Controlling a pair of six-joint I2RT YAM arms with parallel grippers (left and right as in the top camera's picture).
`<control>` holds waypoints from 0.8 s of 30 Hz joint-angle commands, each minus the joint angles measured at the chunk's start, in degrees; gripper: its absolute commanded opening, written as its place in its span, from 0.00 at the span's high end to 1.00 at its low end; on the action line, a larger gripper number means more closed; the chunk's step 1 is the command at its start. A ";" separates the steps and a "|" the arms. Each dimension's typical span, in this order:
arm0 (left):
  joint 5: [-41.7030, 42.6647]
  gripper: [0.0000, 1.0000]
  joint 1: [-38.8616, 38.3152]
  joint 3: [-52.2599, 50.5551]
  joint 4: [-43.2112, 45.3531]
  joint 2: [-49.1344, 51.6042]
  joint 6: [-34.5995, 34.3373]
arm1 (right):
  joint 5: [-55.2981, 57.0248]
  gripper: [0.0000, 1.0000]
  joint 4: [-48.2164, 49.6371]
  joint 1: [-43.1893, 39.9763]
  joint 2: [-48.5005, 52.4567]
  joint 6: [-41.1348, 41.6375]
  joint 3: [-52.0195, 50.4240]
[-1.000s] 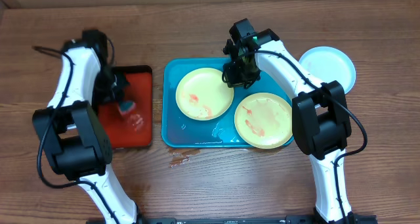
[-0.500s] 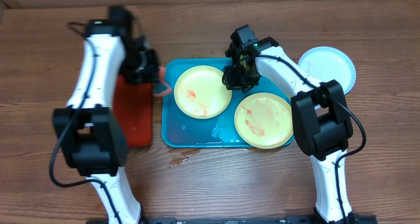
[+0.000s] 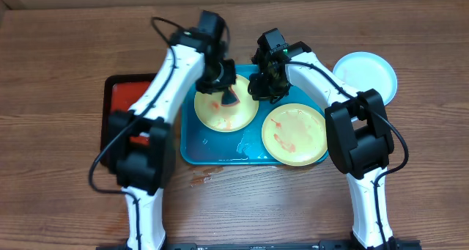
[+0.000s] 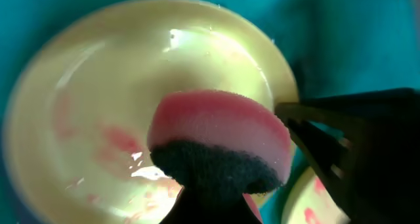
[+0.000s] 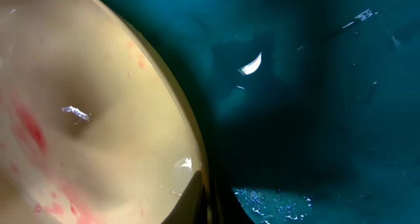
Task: Clean dirty plates on tray and stack at the side
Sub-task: 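Scrub the yellow plate with the left-held sponge while right grips its rim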
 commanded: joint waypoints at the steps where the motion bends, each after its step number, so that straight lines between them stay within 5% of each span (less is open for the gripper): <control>1: -1.90 0.96 -1.57 -0.55 1.33 5.20 -2.10 | 1.01 0.96 0.11 0.37 0.50 0.20 -1.46; 18: -24.81 0.96 3.48 0.31 -6.75 9.18 -2.51 | 1.05 0.96 0.42 0.37 0.50 0.15 -1.46; 24: -20.98 0.96 5.97 4.74 -9.44 9.18 -1.75 | 1.05 0.96 0.79 0.37 0.50 0.15 -1.46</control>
